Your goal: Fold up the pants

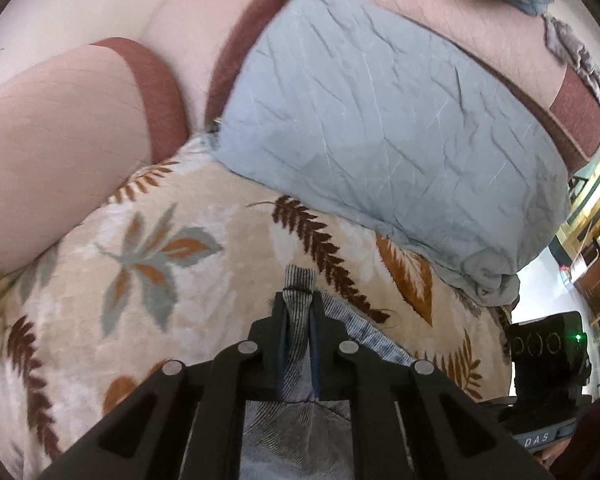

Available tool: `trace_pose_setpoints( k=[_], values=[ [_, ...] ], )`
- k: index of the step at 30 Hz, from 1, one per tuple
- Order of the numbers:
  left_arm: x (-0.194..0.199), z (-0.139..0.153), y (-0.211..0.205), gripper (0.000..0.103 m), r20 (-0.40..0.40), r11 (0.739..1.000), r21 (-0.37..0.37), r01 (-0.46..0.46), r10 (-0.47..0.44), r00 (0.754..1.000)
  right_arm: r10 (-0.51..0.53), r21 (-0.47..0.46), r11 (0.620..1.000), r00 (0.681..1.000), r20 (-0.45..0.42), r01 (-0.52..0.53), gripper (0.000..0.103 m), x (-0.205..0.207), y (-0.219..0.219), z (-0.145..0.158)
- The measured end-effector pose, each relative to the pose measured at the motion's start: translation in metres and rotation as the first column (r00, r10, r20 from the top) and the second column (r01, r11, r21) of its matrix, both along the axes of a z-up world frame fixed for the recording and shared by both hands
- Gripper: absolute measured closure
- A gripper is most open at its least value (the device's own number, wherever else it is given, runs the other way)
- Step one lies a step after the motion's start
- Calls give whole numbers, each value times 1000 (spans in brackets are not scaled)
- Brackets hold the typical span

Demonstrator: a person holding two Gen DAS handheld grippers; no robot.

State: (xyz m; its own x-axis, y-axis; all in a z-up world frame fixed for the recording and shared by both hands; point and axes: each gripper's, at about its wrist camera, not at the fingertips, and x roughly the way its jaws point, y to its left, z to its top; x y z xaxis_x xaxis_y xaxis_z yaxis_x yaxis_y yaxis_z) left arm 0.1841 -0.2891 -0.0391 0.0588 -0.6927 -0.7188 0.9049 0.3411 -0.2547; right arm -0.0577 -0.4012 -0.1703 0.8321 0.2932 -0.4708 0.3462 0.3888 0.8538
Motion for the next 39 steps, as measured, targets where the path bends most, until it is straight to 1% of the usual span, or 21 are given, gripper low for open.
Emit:
trace_pose_setpoints(
  k=[3, 6, 8, 10, 11, 13, 15, 18, 22, 24, 25, 27, 28, 29, 31, 32, 35, 37, 39],
  values=[
    [0, 6, 22, 92, 9, 999, -31, -23, 23, 1000, 51, -38, 998, 998, 30, -50, 88, 2, 16, 10],
    [2, 5, 43, 92, -2, 997, -44, -58, 58, 998, 114, -79, 991, 993, 40, -111, 90, 11, 40, 18],
    [5, 2, 52, 92, -12, 996, -39, -85, 84, 996, 153, -100, 984, 988, 33, -149, 90, 19, 55, 18],
    [10, 2, 54, 92, -4, 993, -31, -110, 110, 994, 157, -135, 979, 988, 10, -154, 90, 23, 63, 17],
    [12, 2, 51, 92, -7, 993, -32, -111, 111, 994, 152, -135, 979, 988, -1, -151, 90, 23, 63, 15],
    [13, 3, 41, 92, -20, 994, -50, -98, 97, 995, 139, -91, 986, 990, -23, -141, 90, 24, 56, 7],
    [8, 2, 22, 92, -17, 997, -60, -53, 52, 998, 100, -35, 994, 994, -48, -102, 90, 20, 42, -5],
    [-7, -2, -5, 92, 6, 998, -61, 34, -34, 999, 36, -12, 999, 996, -86, -38, 90, 12, 21, -15],
    [-24, 1, -24, 92, 15, 988, -77, 132, -131, 991, -42, 43, 998, 995, -91, 46, 87, -6, -6, -20],
    [-31, 7, -23, 92, 28, 982, -89, 169, -167, 986, -90, 76, 992, 992, -89, 97, 77, -17, -22, -26],
    [-34, 10, -20, 92, 29, 978, -98, 182, -180, 983, -100, 98, 989, 991, -85, 108, 69, -24, -25, -28],
    [-38, 19, -12, 92, 37, 971, -121, 204, -201, 979, -132, 209, 968, 990, -58, 142, 62, -32, -40, -40],
    [-38, 24, -7, 92, 34, 968, -134, 211, -208, 978, -142, 243, 959, 989, -45, 148, 57, -33, -46, -43],
    [-40, 30, -1, 92, 29, 963, -153, 221, -219, 975, -142, 267, 953, 989, -28, 145, 57, -33, -49, -44],
    [-44, 44, 13, 92, 48, 951, -192, 241, -237, 970, -120, 282, 953, 993, 19, 110, 55, -32, -49, -42],
    [-46, 52, 22, 92, 55, 944, -217, 249, -242, 969, -112, 286, 953, 993, 37, 97, 52, -32, -46, -39],
    [-46, 69, 39, 92, 44, 923, -288, 253, -251, 967, -125, 301, 949, 989, 78, 96, 46, -28, -42, -32],
    [-45, 75, 41, 92, 33, 919, -302, 254, -256, 966, -151, 317, 942, 983, 106, 111, 44, -27, -43, -27],
    [-46, 78, 40, 92, 37, 918, -301, 259, -261, 965, -144, 307, 947, 976, 160, 90, 42, -24, -41, -21]
  ],
)
